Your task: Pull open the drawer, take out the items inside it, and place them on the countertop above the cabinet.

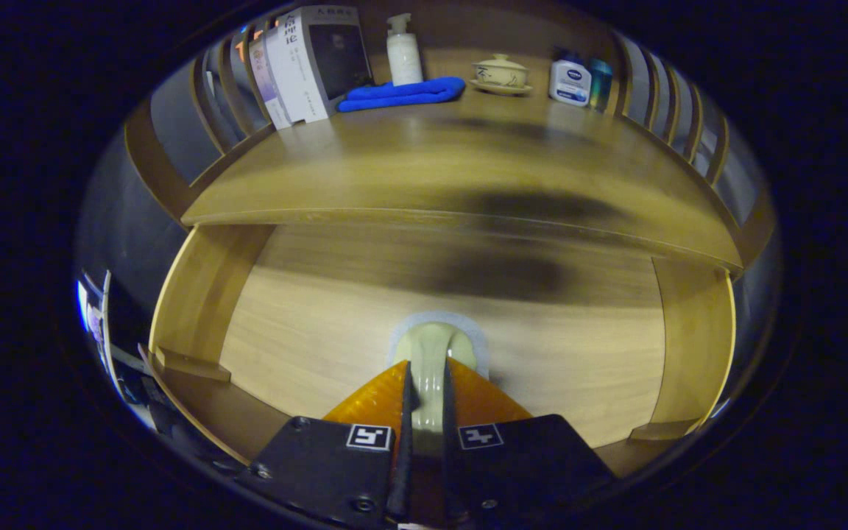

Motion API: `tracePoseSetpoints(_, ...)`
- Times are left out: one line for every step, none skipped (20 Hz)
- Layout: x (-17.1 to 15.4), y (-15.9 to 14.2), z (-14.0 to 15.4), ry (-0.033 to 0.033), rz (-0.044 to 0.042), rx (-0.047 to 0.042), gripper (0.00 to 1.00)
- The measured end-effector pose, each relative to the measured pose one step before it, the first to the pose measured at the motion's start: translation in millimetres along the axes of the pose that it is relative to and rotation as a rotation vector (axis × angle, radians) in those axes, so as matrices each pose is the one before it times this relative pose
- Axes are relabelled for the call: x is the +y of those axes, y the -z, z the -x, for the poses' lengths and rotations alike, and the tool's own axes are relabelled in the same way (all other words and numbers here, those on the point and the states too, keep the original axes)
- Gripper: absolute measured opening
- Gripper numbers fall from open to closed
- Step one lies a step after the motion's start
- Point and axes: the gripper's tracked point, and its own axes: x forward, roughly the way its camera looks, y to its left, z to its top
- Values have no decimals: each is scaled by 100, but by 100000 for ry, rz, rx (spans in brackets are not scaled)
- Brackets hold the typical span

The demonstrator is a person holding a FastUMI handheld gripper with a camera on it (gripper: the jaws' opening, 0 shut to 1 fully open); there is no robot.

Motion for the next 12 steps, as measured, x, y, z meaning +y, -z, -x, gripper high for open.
tracePoseSetpoints(-93,-299,436,245,592,-1331,19)
tracePoseSetpoints(-4,-428,499,194,696,-1324,19)
tracePoseSetpoints(-50,-435,600,319,498,-1420,19)
tracePoseSetpoints(5,-446,595,260,813,-1193,18)
tracePoseSetpoints(23,-443,686,195,470,-1568,19)
tracePoseSetpoints(-2,-330,634,182,838,-759,19)
tracePoseSetpoints(142,-307,576,-118,224,-1118,19)
tracePoseSetpoints(97,-325,617,-133,503,-849,19)
tracePoseSetpoints(91,-354,662,-85,274,-1254,19)
tracePoseSetpoints(51,-459,629,-68,135,-1372,19)
tracePoseSetpoints(77,-409,702,-355,81,-1470,19)
tracePoseSetpoints(10,-632,649,-82,-646,-1696,19)
